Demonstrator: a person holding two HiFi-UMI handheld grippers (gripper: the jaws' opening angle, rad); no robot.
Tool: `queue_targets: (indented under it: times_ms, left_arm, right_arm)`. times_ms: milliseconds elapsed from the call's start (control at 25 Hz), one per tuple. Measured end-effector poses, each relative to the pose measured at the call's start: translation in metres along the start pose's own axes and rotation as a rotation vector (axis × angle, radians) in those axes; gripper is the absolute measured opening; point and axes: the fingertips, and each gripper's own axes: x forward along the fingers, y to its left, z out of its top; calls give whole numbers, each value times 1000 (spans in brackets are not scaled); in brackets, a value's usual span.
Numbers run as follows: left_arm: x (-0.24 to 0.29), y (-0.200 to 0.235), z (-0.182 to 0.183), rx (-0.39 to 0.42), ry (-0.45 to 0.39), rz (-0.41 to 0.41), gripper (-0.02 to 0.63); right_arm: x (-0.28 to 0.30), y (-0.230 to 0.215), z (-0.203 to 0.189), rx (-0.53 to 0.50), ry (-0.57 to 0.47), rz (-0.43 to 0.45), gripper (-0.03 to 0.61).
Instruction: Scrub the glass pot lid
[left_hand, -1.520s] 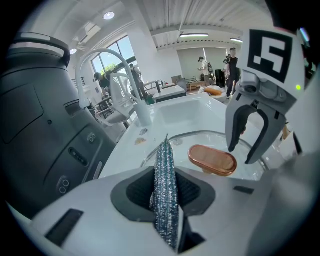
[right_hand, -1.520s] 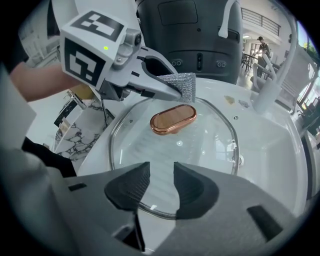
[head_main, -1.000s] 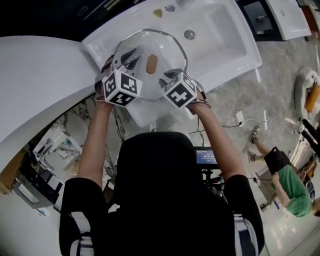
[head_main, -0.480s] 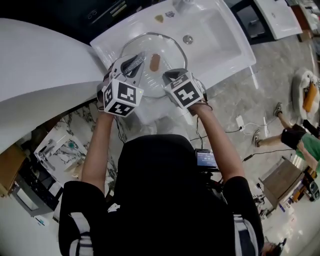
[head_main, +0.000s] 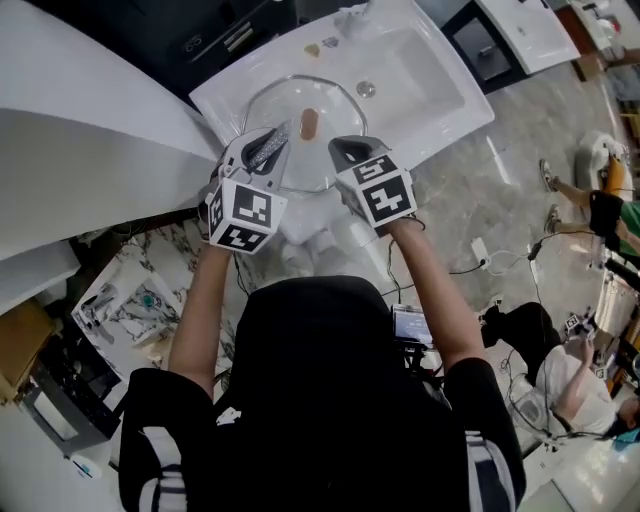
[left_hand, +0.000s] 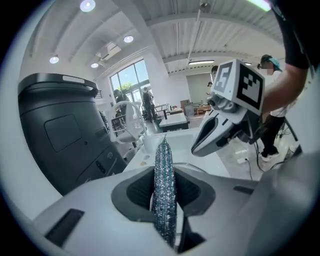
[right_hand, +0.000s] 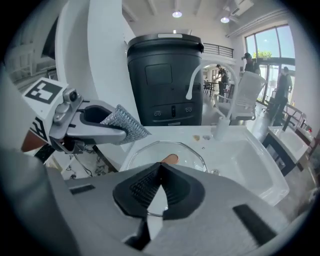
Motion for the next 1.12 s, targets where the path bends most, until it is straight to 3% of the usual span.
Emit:
queue_targets:
  times_ms: [400, 720, 1120]
  left_arm:
    - [-62, -19, 23, 4, -87, 25, 80]
    - [-118, -24, 51, -1, -198, 61, 80]
    - [-183, -34, 86, -46, -377, 83, 80]
  right_arm:
    - [-64, 29, 35, -12, -222, -67, -3]
    - [-123, 66, 67, -47, -398, -117, -3]
    - [-178, 107, 79, -79, -540, -175, -3]
